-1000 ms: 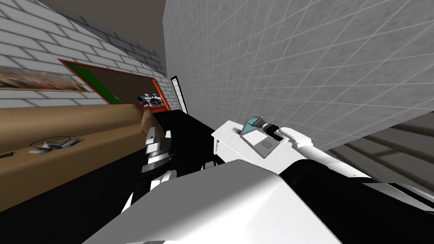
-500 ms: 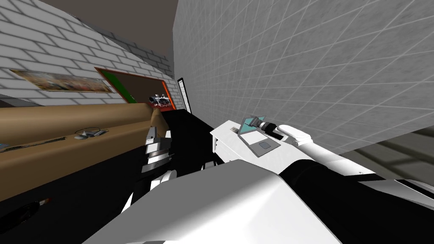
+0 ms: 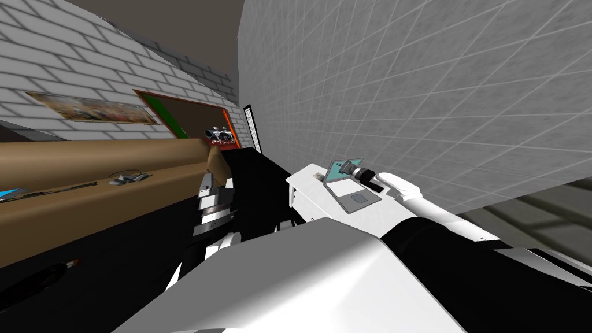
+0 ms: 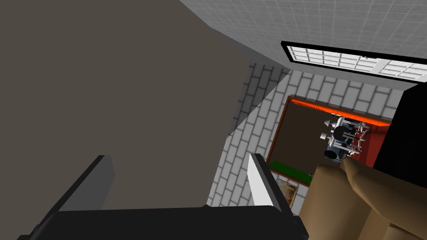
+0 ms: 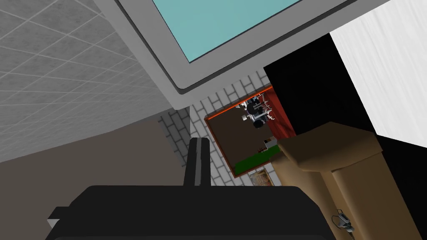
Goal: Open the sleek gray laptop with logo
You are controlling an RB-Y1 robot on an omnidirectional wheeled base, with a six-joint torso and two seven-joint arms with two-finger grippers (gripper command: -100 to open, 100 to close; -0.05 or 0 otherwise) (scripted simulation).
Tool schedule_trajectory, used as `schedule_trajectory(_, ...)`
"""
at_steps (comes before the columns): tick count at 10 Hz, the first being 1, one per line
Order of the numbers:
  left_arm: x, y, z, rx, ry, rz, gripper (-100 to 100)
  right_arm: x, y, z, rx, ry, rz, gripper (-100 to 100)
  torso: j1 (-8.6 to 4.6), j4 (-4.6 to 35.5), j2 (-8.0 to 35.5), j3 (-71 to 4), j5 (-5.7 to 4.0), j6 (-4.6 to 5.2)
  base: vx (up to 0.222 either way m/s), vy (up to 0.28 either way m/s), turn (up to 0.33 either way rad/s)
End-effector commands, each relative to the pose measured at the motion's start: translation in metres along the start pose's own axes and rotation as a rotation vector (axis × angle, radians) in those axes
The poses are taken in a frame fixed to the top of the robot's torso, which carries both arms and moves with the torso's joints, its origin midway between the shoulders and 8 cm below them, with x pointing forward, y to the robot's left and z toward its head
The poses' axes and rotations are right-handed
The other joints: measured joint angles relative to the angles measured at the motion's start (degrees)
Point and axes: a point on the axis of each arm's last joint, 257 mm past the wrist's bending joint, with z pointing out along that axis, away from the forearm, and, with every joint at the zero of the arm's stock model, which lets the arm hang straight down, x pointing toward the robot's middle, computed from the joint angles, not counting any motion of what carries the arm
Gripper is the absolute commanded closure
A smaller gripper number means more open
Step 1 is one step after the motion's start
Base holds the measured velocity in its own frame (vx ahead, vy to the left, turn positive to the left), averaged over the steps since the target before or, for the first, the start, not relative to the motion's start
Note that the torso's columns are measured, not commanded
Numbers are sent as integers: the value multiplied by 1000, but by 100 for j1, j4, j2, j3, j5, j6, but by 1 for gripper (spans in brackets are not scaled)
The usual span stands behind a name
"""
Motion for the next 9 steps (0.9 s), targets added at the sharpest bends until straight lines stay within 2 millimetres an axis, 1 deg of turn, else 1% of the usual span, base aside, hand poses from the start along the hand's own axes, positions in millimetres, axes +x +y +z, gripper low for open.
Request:
schedule_trajectory(1,0,0,0,0,0,0,0,-2,9,2,40,-14,-30,100,7,-2,-7,-5,4,-4,-90,-89,55)
schedule_trajectory(2,0,0,0,0,0,0,0,2,13,-1,52,-9,-5,100,23,-7,-24,-15,8,-1,-45,-52,-10)
schedule_trajectory(3,0,0,0,0,0,0,0,3,14,-1,54,-8,0,100,38,-13,-43,-28,14,-2,-10,-19,-12)
schedule_trajectory(4,0,0,0,0,0,0,0,-6,18,5,78,-26,-32,100,45,-16,-52,-34,17,-5,-60,-52,93)
schedule_trajectory(6,0,0,0,0,0,0,0,0,26,1,96,-18,-6,100,15,-6,-20,-13,6,-1,-54,-60,30)
schedule_trajectory(7,0,0,0,0,0,0,0,-10,28,8,117,-36,-43,100,21,-7,-24,-15,7,-1,-96,-86,83)
schedule_trajectory(9,0,0,0,0,0,0,0,-5,37,5,137,-27,-11,100,19,-5,-18,-11,7,-2,-67,-60,29)
